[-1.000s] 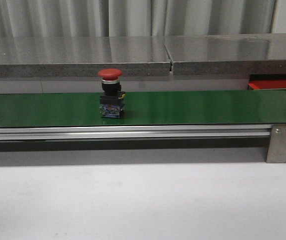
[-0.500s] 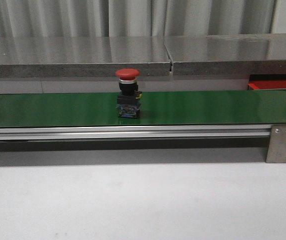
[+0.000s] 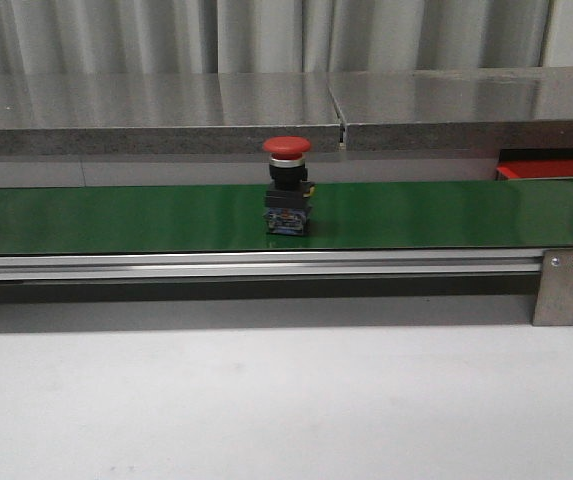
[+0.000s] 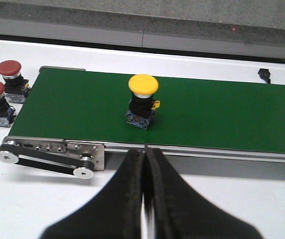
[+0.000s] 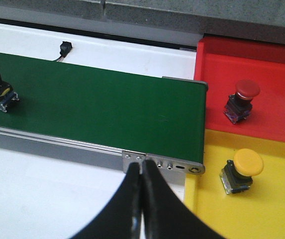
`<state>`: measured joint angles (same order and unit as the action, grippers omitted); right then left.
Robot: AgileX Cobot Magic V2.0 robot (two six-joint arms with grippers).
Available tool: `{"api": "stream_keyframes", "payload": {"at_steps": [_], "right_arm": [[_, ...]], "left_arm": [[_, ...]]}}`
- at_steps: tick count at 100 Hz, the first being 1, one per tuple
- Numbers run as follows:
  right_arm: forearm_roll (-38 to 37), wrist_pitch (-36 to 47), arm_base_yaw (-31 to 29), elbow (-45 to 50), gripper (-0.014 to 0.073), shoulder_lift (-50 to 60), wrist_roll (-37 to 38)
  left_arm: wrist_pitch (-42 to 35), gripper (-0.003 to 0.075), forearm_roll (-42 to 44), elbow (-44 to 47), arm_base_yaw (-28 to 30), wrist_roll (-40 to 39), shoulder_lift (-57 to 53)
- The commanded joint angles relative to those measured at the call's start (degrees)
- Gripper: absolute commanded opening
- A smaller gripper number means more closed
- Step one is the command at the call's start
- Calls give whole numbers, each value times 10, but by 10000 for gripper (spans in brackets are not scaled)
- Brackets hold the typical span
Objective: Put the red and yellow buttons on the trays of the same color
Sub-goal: 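Grasp the red button at the belt's end with the right gripper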
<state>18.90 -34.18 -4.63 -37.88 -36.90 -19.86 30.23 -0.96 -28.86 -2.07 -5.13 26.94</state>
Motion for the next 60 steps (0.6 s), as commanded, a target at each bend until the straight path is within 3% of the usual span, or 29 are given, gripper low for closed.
{"api": "stream_keyframes", "payload": {"at_steps": [1, 44, 54, 60], "right_arm": [[7, 36, 1, -15, -68, 1, -6], [9, 17, 1, -15, -55, 0, -6], [9, 10, 1, -15, 52, 0, -6], [9, 8, 1, -15, 185, 0, -6]], "left_arm": [[-39, -19, -6, -14, -5, 0, 1], [-39, -19, -6, -14, -5, 0, 1], [-39, -19, -6, -14, -5, 0, 1], [-39, -19, -6, -14, -5, 0, 1]]}}
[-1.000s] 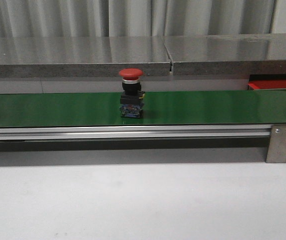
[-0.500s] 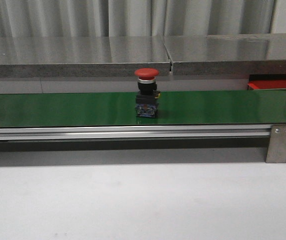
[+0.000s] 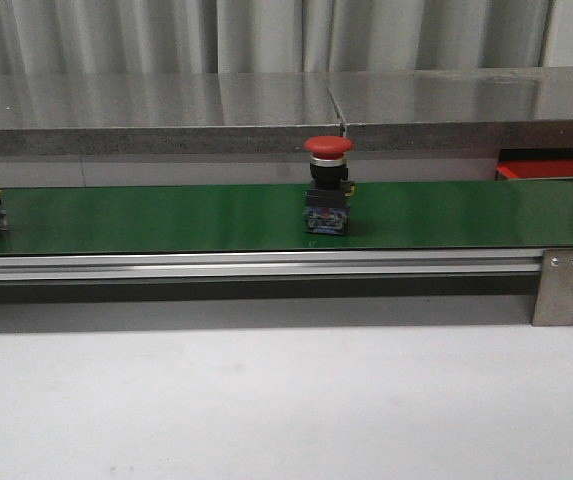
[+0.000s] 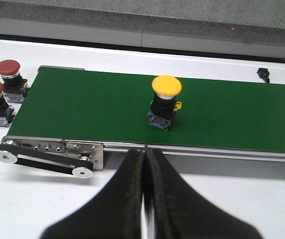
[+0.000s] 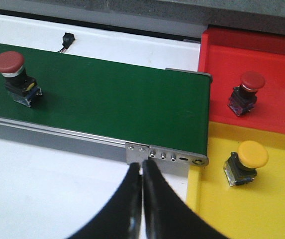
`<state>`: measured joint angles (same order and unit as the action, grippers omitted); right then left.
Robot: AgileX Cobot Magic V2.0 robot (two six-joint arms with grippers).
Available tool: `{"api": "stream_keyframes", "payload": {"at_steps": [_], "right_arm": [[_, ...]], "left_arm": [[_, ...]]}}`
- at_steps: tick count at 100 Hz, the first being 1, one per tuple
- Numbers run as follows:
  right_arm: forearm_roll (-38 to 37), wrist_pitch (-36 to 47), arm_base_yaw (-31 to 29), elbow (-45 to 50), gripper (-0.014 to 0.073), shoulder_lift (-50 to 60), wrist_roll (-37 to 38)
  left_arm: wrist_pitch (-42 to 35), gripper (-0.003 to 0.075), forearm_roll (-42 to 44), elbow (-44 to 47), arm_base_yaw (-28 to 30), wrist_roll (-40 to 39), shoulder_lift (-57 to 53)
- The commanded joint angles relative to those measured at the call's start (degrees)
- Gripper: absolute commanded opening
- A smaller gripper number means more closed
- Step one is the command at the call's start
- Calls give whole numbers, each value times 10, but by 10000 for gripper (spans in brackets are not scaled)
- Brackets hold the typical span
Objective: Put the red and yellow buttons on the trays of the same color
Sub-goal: 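Grasp the red button at the belt's end with the right gripper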
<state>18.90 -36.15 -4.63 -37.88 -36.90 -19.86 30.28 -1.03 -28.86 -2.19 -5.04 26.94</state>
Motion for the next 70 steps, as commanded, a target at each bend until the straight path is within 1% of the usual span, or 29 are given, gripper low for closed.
{"api": "stream_keyframes", "payload": {"at_steps": [1, 6, 8, 9, 13, 18, 23, 45, 70], "right_arm": [[9, 27, 1, -15, 202, 0, -6], [9, 26, 1, -15, 346, 0, -6], [9, 25, 1, -15, 383, 0, -6], [9, 25, 1, -15, 419, 0, -6], [9, 25, 1, -15, 517, 0, -6], [9, 25, 1, -15, 604, 0, -6], [11, 25, 1, -15, 661, 0, -6], [19, 19, 1, -33, 652, -20, -11], [34, -34, 1, -111, 652, -137, -42]], "left_arm": [[-40, -19, -5, -14, -4, -1, 1], [-40, -19, -5, -14, -4, -1, 1], [-40, -19, -5, -14, -4, -1, 1], [-40, -19, -5, -14, -4, -1, 1], [-40, -19, -5, -14, -4, -1, 1], [-40, -19, -5, -14, -4, -1, 1], [-40, -19, -5, -14, -4, -1, 1], [-40, -19, -5, -14, -4, -1, 1], [-40, -19, -5, -14, -4, -1, 1]]}}
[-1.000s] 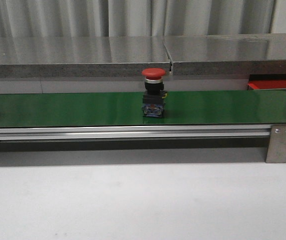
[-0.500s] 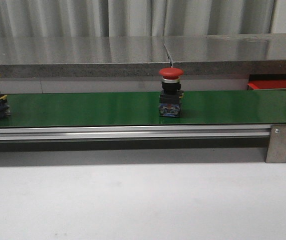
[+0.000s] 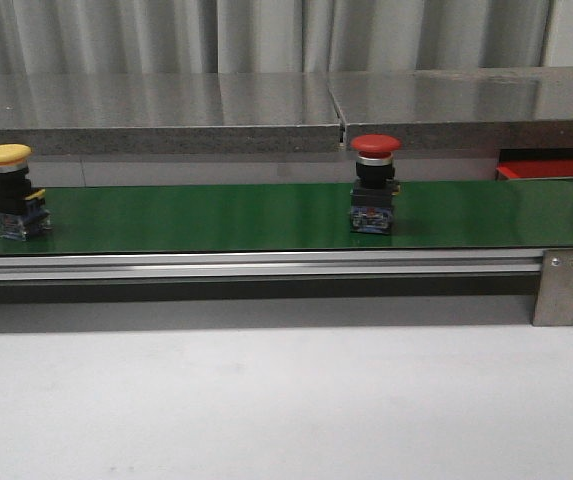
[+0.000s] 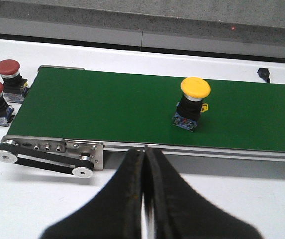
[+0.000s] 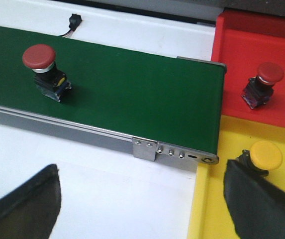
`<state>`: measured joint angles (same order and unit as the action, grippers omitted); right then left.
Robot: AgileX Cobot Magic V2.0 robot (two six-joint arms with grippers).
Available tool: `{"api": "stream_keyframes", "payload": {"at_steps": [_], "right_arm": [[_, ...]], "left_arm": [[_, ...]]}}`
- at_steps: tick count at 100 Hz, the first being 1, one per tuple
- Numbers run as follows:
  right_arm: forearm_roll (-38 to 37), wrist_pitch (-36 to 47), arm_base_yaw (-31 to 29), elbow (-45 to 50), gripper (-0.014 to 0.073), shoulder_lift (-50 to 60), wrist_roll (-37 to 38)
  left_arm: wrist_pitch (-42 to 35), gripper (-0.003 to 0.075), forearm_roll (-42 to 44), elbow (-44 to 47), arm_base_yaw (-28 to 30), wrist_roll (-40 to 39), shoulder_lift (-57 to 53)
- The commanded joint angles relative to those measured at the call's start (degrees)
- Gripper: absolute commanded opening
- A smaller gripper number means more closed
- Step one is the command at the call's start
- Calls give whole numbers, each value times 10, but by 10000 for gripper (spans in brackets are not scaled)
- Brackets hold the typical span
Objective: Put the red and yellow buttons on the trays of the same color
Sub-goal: 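Grasp the red button at the belt's end with the right gripper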
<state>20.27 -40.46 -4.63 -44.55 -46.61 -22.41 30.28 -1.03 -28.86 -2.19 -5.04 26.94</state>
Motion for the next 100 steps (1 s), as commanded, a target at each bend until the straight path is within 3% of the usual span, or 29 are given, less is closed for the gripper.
{"api": "stream_keyframes", "payload": {"at_steps": [1, 61, 100], "right_arm": [[22, 8, 1, -49, 652, -48, -19], [30, 8, 114, -208, 652, -355, -92], [31, 42, 126, -276, 652, -460, -92]], "left_arm": [[-40, -19, -5, -14, -4, -1, 1], [-40, -19, -5, -14, -4, -1, 1], [-40, -19, -5, -14, -4, -1, 1]]}}
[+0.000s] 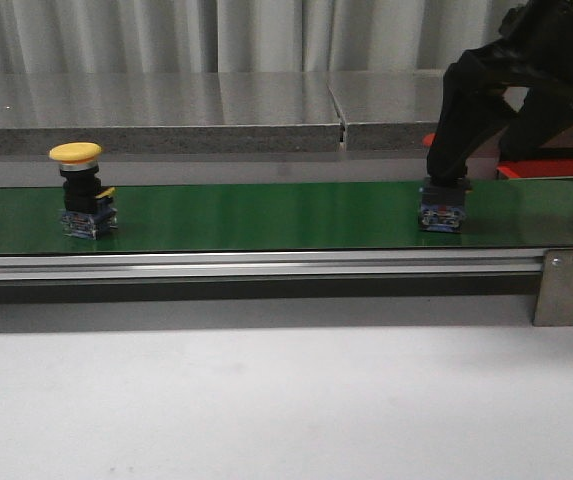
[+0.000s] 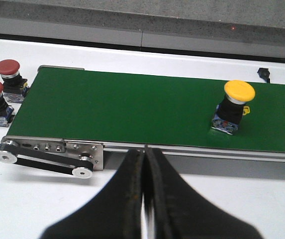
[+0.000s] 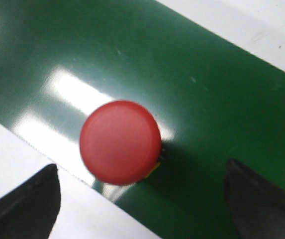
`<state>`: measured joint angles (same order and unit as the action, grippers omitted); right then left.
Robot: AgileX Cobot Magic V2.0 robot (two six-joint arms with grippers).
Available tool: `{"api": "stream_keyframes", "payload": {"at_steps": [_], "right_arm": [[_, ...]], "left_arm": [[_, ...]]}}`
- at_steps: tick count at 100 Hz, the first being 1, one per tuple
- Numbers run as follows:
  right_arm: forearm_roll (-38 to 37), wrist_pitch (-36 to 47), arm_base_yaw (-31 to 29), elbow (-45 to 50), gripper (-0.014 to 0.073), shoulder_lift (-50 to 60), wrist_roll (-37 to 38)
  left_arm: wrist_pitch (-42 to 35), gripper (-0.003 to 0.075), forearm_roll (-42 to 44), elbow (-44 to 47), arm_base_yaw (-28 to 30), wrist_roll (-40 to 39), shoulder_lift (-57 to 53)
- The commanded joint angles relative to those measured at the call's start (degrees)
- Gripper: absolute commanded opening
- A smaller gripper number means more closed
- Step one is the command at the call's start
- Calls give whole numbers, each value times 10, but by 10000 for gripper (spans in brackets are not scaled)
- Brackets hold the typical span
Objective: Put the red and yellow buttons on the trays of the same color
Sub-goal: 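Grasp the red button at the belt's end with the right gripper, then lower the red button into the red tray and open the right gripper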
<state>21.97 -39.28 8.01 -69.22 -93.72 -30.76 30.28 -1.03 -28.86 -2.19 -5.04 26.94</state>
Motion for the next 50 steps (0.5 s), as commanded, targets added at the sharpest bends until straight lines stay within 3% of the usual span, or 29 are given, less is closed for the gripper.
{"api": "stream_keyframes", "payload": {"at_steps": [1, 17, 41, 50], "right_arm": [[14, 30, 0, -31, 652, 10, -8], [14, 46, -1, -37, 607, -8, -8], [11, 44, -1, -41, 224, -11, -8], [9, 26, -6, -57, 174, -11, -8]], "left_arm": [[-40, -19, -5, -14, -4, -1, 1], [-40, -19, -5, -14, -4, -1, 1], [-40, -19, -5, -14, -4, -1, 1], [-40, -19, -5, -14, -4, -1, 1]]}}
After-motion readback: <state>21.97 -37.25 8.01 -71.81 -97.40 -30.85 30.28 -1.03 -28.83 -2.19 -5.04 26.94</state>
